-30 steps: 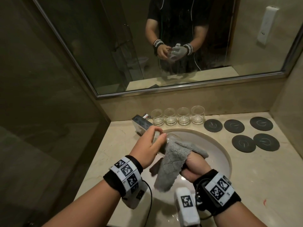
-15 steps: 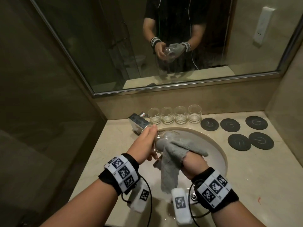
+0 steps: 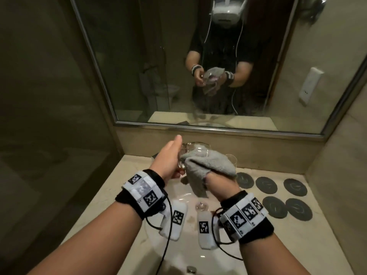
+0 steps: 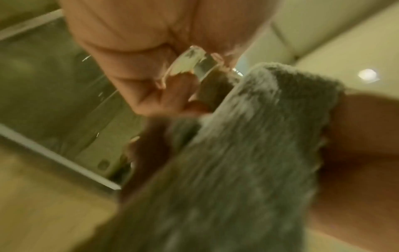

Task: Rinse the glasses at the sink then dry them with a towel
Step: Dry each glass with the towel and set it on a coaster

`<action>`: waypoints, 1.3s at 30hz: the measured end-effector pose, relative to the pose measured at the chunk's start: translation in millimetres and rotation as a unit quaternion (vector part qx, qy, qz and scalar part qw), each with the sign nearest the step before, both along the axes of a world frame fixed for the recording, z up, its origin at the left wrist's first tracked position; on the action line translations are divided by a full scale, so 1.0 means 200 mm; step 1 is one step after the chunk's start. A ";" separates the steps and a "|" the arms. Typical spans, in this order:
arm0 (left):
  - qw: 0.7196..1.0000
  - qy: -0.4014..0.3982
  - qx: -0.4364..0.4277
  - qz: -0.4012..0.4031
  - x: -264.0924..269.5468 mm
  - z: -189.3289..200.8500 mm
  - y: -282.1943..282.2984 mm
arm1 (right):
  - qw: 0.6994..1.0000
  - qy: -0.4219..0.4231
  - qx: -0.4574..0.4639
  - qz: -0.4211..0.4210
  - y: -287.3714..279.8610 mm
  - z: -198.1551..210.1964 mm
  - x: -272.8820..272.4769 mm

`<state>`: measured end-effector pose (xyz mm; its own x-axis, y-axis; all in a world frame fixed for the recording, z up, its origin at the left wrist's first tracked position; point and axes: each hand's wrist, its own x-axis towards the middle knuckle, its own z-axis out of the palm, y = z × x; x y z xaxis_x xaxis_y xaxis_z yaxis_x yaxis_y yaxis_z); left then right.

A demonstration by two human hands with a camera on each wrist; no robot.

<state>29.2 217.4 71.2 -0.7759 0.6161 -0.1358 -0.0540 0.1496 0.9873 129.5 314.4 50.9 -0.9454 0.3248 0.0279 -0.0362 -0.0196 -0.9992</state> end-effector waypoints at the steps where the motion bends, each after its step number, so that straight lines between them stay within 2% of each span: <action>1: 0.996 0.085 -0.001 0.019 0.00 0.02 0.01 | 1.000 0.014 -0.021 -0.016 0.00 0.02 -0.02; 2: 0.987 0.158 0.008 0.031 0.00 0.03 0.02 | 0.995 0.036 -0.081 -0.040 0.00 0.03 -0.03; 4: 0.976 0.211 0.042 0.023 0.00 0.05 0.04 | 0.978 0.071 -0.191 -0.039 0.03 0.04 -0.05; 6: 0.982 0.175 0.069 0.029 0.00 0.08 0.04 | 0.981 0.081 -0.172 -0.031 0.03 0.08 -0.03; 8: 0.991 0.100 0.077 0.035 -0.01 0.10 0.03 | 0.995 0.073 -0.063 -0.037 0.03 0.10 0.00; 9: 0.995 0.068 0.068 0.033 -0.02 0.10 0.04 | 0.997 0.052 -0.037 -0.032 0.03 0.10 0.00; 10: 0.995 0.067 0.063 0.033 -0.02 0.10 0.04 | 0.998 0.031 -0.034 -0.036 0.02 0.10 0.00; 11: 0.993 0.095 0.064 0.040 -0.01 0.11 0.04 | 0.998 0.027 -0.045 -0.045 0.02 0.11 0.01; 13: 0.984 0.161 0.068 0.045 0.02 0.10 0.06 | 0.988 0.083 -0.104 -0.077 0.01 0.12 0.01; 15: 0.975 0.206 0.073 0.029 0.05 0.10 0.06 | 0.979 0.076 -0.158 -0.102 0.02 0.13 0.01; 16: 0.975 0.209 0.074 0.023 0.06 0.11 0.06 | 0.980 0.062 -0.154 -0.107 0.02 0.14 0.01; 19: 0.993 0.101 0.051 0.021 0.04 0.10 0.03 | 0.994 0.033 -0.074 -0.076 0.05 0.15 0.06; 21: 0.999 0.047 0.025 0.006 0.02 0.09 0.02 | 0.997 -0.008 -0.074 -0.023 0.05 0.14 0.08; 22: 0.998 0.064 0.017 0.001 0.03 0.08 0.01 | 0.997 -0.019 -0.074 -0.004 0.05 0.14 0.08; 24: 0.989 0.148 0.012 -0.007 0.04 0.07 -0.02 | 0.996 -0.017 -0.087 -0.020 0.05 0.13 0.06; 26: 0.975 0.217 0.022 -0.040 0.05 0.05 -0.05 | 0.991 0.027 -0.126 -0.038 0.03 0.10 0.05; 28: 0.966 0.248 0.020 -0.063 0.05 0.02 -0.07 | 0.980 0.050 -0.184 -0.064 0.03 0.09 0.03; 29: 0.972 0.226 0.018 -0.057 0.05 0.00 -0.08 | 0.979 0.062 -0.186 -0.055 0.04 0.09 0.03; 31: 0.995 0.094 0.020 -0.023 0.03 0.00 -0.10 | 0.991 0.063 -0.110 -0.045 0.04 0.07 0.04; 33: 0.999 -0.025 0.019 -0.015 0.00 0.01 -0.11 | 0.999 0.025 -0.032 -0.023 -0.01 0.06 0.03; 34: 0.999 -0.041 0.021 -0.017 -0.01 0.01 -0.12 | 1.000 0.006 -0.023 -0.008 -0.02 0.06 0.03; 36: 0.999 0.015 0.035 -0.012 -0.03 0.02 -0.14 | 0.999 0.023 -0.039 0.009 -0.05 0.06 -0.02; 38: 0.993 0.099 0.055 -0.014 -0.06 0.03 -0.17 | 0.987 0.051 -0.149 0.013 -0.07 0.09 -0.04; 39: 0.991 0.114 0.061 -0.026 -0.08 0.03 -0.19 | 0.982 0.054 -0.178 0.013 -0.07 0.10 -0.05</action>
